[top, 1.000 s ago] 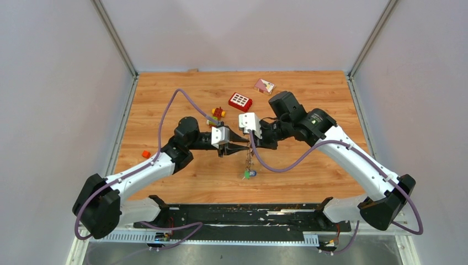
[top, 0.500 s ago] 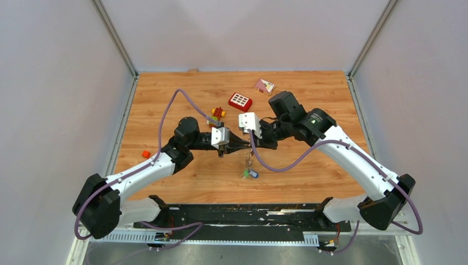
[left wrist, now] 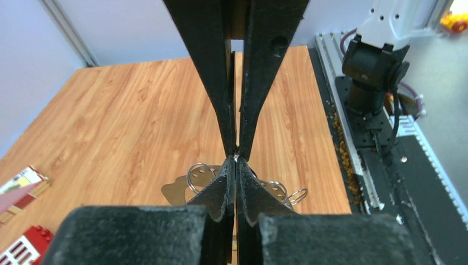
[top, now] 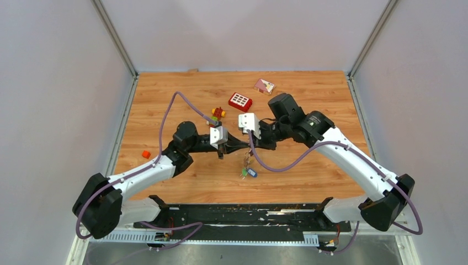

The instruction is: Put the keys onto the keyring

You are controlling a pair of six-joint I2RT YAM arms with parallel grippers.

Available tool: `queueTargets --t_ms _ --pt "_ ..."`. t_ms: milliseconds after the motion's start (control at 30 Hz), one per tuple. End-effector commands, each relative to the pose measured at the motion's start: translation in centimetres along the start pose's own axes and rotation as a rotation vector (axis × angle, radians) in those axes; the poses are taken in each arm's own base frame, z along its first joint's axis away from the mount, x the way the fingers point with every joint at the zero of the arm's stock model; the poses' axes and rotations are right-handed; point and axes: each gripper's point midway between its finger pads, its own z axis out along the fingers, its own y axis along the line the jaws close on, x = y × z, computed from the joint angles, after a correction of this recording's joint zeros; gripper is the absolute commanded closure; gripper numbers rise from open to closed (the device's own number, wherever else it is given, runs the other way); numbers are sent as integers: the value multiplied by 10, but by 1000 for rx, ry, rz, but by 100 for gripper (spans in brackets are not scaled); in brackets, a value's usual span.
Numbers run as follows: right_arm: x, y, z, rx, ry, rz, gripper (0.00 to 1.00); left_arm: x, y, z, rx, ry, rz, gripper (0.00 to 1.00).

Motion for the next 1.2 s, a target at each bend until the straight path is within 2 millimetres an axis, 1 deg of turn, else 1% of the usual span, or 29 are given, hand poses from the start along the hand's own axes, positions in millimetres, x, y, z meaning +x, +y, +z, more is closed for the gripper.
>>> queueTargets --t_ms 0,67,233,267,367,433,500,767,933,1167 --pt "-16 -11 -10 98 -97 -24 87 -41 9 -3 -80 -170 -16 100" --pt "-18 -12 -14 119 -141 -22 78 -48 9 -6 -91 -218 -32 100" --pt "-28 -8 -27 137 -263 -28 59 -58 2 -11 -90 -301 -60 100" --pt "-29 -5 -30 140 -287 -33 56 -59 1 -12 -90 -305 -63 100" --pt "-31 -2 -34 150 -333 -58 54 -58 0 -13 -91 -310 -72 100" --pt "-33 3 -34 127 -345 -71 54 -56 0 -13 -98 -314 -84 100" --pt "-36 7 -34 97 -358 -78 56 -56 1 -13 -105 -321 -105 100" --pt "-43 11 -29 39 -382 -69 63 -55 2 -12 -109 -351 -160 100" --pt "-39 6 -24 51 -366 -54 72 -53 2 -12 -110 -347 -165 100" --pt "-35 -2 -21 77 -347 -38 78 -54 1 -12 -102 -350 -158 100"
